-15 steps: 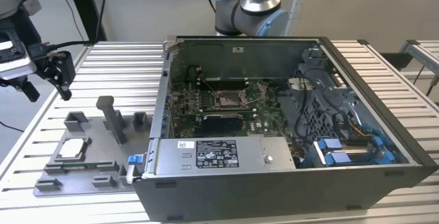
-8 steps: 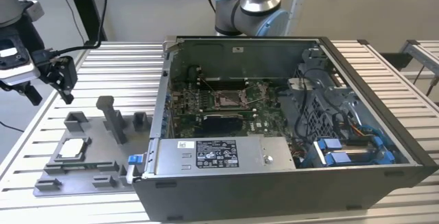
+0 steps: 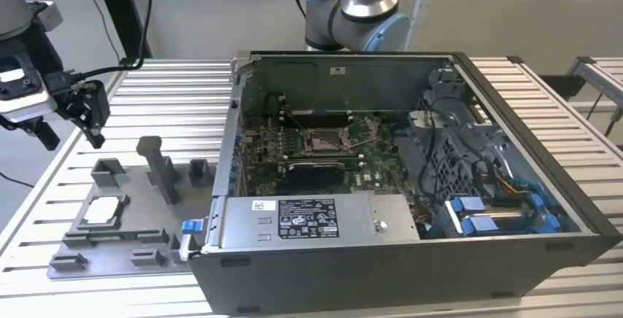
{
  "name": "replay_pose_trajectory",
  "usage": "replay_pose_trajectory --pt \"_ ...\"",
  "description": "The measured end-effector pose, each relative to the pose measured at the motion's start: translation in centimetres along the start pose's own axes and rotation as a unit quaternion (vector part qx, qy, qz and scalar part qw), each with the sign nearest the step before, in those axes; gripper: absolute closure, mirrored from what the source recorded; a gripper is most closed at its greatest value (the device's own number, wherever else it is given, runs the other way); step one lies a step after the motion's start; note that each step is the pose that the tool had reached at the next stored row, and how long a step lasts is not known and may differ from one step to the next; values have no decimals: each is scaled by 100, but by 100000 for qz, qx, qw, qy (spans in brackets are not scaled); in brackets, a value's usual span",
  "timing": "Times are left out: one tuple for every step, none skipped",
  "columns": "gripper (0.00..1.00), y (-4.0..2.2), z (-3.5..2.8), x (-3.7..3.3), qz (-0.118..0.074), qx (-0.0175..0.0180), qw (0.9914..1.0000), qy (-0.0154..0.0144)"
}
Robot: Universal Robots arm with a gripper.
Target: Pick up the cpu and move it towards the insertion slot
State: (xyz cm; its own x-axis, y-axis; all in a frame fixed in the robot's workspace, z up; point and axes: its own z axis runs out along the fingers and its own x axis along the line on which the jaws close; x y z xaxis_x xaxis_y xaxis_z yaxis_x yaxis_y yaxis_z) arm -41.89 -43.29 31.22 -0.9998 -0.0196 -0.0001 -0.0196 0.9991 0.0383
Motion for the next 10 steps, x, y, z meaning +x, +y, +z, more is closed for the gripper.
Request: replay_pose_trajectory --pt "0 0 9 0 -3 -2 100000 -5" --pt "0 -1 20 0 0 4 100000 3" --pt "0 -1 32 0 -2 5 100000 5" --pt "0 -2 45 0 -3 5 100000 2" --pt "0 -2 55 0 -4 4 100000 2" --pt "0 -2 66 0 -1 3 100000 2" --pt "0 -3 78 0 2 5 100000 -1" --pt "0 -4 89 1 9 5 100000 3" --pt "0 -6 100 0 8 3 100000 0" --pt "0 -11 110 0 3 5 100000 4"
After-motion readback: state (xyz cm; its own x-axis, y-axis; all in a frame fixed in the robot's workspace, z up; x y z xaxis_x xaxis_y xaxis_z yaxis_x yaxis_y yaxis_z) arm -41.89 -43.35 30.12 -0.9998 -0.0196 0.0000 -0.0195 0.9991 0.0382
